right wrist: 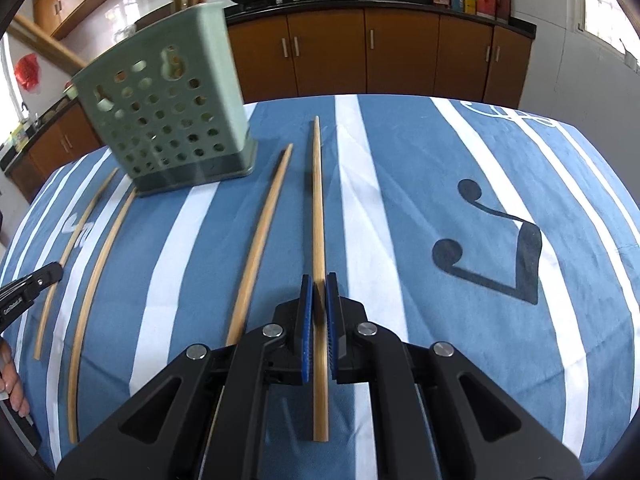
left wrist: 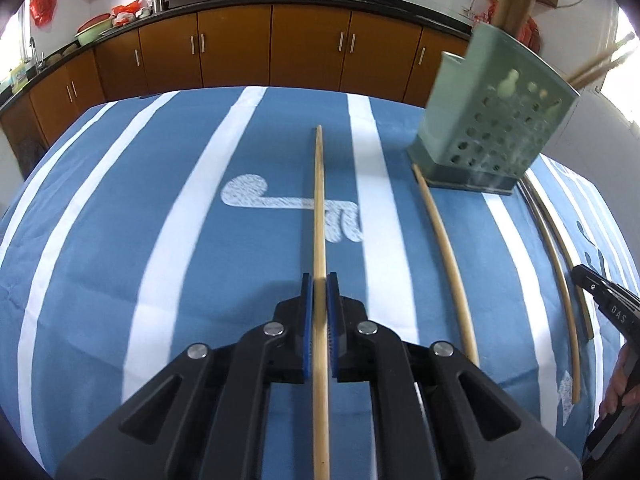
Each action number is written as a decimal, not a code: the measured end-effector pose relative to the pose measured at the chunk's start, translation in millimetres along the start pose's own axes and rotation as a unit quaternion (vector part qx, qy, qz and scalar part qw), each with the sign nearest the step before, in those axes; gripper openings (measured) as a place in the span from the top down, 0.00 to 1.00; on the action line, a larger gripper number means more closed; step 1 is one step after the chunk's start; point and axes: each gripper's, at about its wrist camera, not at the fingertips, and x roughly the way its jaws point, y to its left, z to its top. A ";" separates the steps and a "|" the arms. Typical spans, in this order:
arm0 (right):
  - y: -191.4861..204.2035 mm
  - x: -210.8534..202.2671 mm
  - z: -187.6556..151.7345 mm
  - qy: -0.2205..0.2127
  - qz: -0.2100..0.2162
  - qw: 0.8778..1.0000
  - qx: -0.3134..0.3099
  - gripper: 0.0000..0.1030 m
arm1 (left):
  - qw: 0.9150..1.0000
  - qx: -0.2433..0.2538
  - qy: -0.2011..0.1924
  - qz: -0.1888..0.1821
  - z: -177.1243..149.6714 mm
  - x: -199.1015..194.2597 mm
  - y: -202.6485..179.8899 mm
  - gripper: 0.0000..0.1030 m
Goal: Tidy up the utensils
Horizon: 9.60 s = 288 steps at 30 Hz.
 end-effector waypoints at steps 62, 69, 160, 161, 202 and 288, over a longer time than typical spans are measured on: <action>-6.8 -63.5 7.8 -0.088 0.040 0.995 0.023 0.93 | 0.998 0.021 -0.058 -0.023 -6.3 -66.7 -0.9 0.92; -9.7 -94.0 18.7 -0.144 0.054 0.988 0.033 0.93 | 0.993 0.008 -0.113 -0.038 9.1 -106.3 -3.6 0.93; 6.9 -89.4 18.0 -0.098 0.068 0.993 0.008 0.56 | 0.991 0.002 -0.110 -0.074 2.3 -101.0 -22.7 0.74; 11.6 -79.8 8.8 -0.078 0.071 0.994 0.005 0.58 | 0.992 0.001 -0.097 -0.077 -5.2 -93.8 -23.5 0.74; 20.6 -5.3 2.1 0.006 0.020 1.000 0.001 0.93 | 1.000 -0.008 0.001 -0.002 -17.0 -1.6 -27.7 0.92; 2.2 -118.3 30.1 -0.194 0.066 0.978 0.038 0.93 | 0.983 0.010 -0.177 -0.046 20.5 -141.5 -15.5 0.92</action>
